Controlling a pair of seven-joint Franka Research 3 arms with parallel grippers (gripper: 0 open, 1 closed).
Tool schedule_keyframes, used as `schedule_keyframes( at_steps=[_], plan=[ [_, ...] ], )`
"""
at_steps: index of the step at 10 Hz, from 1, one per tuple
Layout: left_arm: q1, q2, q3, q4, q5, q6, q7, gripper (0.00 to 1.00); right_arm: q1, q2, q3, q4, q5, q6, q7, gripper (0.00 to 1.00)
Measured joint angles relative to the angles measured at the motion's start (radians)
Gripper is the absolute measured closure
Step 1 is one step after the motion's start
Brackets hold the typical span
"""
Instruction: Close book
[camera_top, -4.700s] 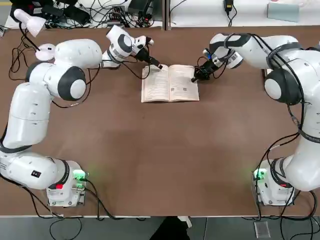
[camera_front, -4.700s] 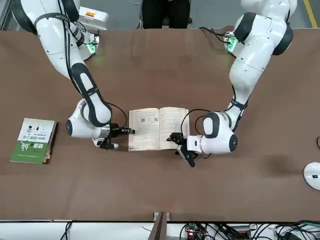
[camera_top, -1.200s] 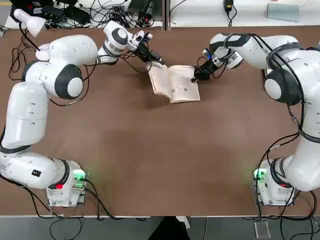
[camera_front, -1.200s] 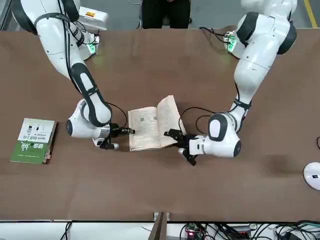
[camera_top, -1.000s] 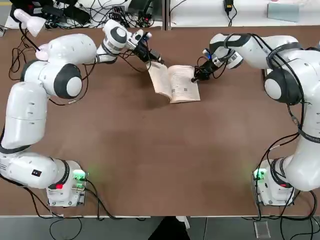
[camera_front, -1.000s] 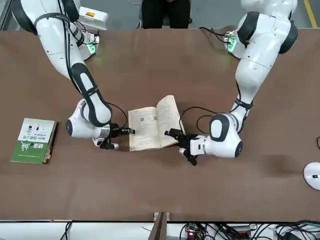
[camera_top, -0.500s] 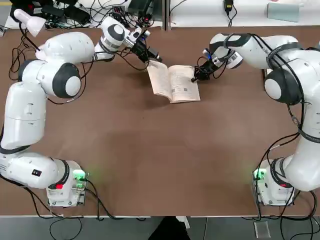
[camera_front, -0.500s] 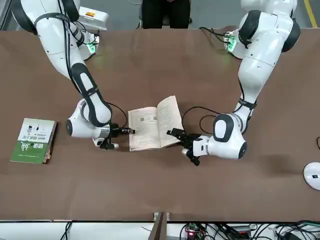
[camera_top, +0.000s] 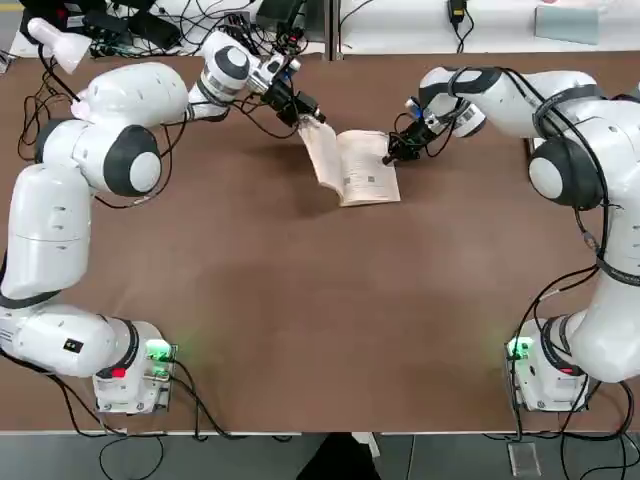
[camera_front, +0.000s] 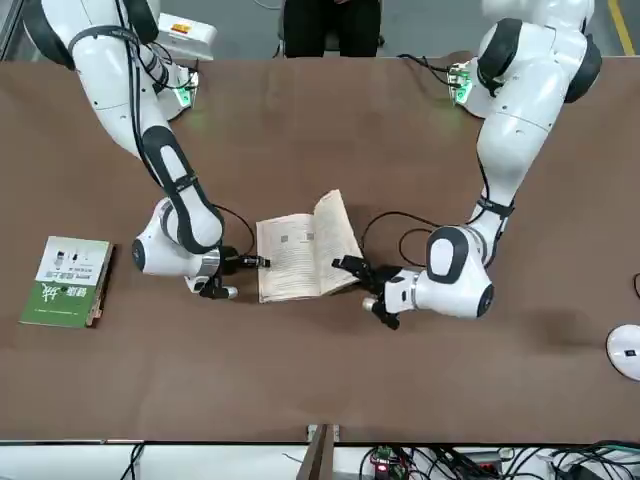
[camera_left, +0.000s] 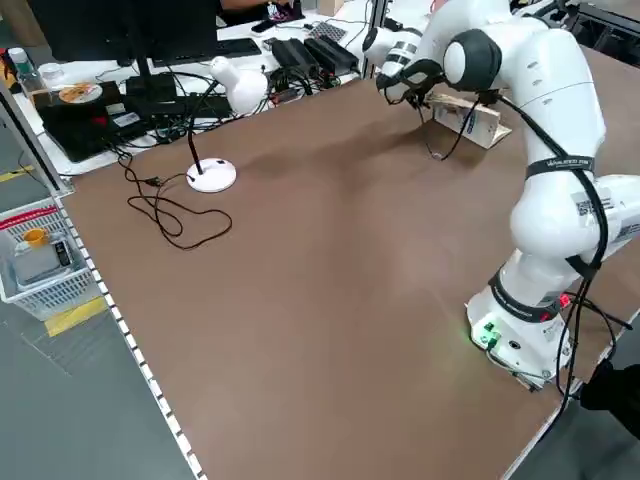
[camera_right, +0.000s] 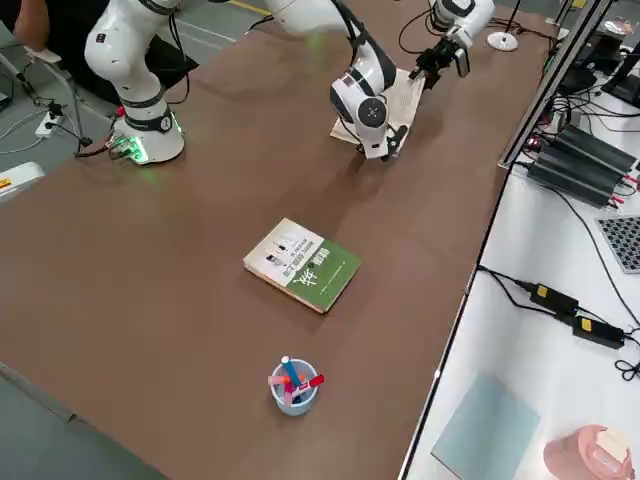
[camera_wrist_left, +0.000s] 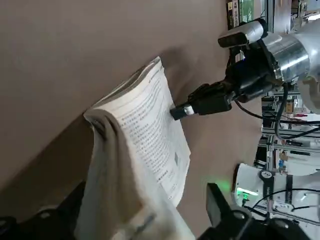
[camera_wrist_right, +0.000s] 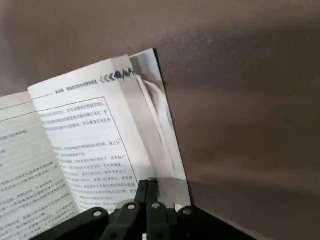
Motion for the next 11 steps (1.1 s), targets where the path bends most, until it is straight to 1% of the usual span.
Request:
schedule_keyframes(
  at_steps=[11],
  plan=[
    [-0.018, -0.019, -0.02, 0.0, 0.0, -0.009, -0.224, 0.0, 0.0, 0.0, -0.001, 0.0, 0.0, 0.0, -0.001, 0.99]
  ],
)
